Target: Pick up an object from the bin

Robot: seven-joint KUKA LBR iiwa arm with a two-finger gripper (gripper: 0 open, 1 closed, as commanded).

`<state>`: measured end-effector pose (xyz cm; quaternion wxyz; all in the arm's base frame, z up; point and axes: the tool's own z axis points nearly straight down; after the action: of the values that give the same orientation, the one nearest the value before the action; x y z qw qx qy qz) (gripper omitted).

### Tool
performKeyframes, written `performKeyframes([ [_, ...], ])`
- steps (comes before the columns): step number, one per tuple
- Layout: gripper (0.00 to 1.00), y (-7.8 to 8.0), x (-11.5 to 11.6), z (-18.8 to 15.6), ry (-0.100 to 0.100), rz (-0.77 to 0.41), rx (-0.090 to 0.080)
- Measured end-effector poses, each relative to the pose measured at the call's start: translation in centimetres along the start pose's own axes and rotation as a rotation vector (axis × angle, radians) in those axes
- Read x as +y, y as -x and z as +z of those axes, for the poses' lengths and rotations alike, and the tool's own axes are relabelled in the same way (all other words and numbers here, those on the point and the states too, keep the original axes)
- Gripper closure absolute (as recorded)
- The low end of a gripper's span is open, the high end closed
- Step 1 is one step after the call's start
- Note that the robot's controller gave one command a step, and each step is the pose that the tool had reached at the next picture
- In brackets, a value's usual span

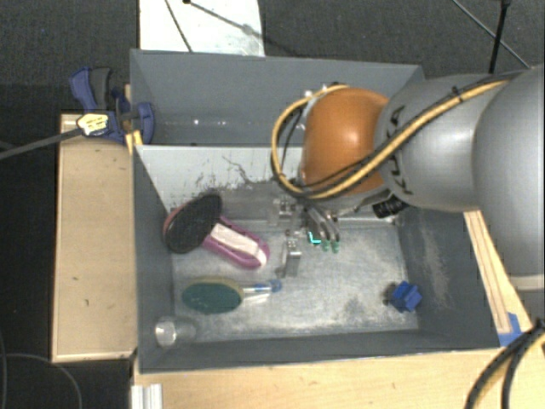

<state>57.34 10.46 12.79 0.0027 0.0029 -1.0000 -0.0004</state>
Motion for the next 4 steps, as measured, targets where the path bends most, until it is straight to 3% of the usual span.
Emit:
performKeyframes([
  [1, 0.00, -6.8, 11.8, 5.4, 0.002, -0.057, 0.000],
  [2, 0.00, -8.6, 9.5, 5.9, -0.001, 0.145, -0.004],
  [3, 0.00, -2.4, 11.8, 5.8, 0.000, 0.040, -0.001],
  [4, 1.00, -2.3, 11.6, 5.8, -0.001, 0.044, -0.004],
])
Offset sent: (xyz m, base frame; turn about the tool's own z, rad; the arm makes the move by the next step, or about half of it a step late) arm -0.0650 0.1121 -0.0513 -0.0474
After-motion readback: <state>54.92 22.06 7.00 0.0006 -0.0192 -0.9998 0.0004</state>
